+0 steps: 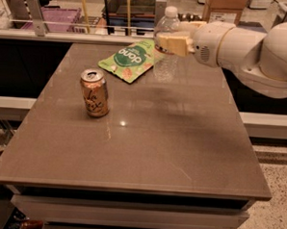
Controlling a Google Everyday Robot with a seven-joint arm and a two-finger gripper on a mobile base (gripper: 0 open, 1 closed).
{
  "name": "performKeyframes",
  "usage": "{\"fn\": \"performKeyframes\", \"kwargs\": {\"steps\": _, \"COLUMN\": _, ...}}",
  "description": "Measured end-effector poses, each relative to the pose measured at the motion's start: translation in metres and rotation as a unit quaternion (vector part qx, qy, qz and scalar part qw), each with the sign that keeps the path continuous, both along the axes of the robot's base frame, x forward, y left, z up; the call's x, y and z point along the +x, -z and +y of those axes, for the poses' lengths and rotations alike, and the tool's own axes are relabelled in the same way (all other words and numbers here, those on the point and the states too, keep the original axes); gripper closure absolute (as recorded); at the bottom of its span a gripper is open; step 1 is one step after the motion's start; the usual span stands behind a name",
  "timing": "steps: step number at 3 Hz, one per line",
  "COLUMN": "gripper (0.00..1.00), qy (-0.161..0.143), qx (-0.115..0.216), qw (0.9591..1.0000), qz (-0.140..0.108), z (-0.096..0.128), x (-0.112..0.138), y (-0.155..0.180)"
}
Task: Move water bottle near green rice chip bag
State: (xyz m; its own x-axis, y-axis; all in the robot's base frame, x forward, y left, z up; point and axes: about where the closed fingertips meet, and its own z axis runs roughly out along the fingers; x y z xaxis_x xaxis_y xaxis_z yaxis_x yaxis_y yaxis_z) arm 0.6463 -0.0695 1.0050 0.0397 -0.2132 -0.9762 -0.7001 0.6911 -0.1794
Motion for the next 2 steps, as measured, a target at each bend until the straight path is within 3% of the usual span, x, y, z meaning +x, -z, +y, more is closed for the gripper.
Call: {"fn": "performKeyframes", "kwargs": {"steps": 2, "gripper": 1.00, "qy": 0.040, "qx": 0.016, "qw": 0.9991, "qz": -0.006, "z": 0.016, "x": 0.040, "y": 0.027}}
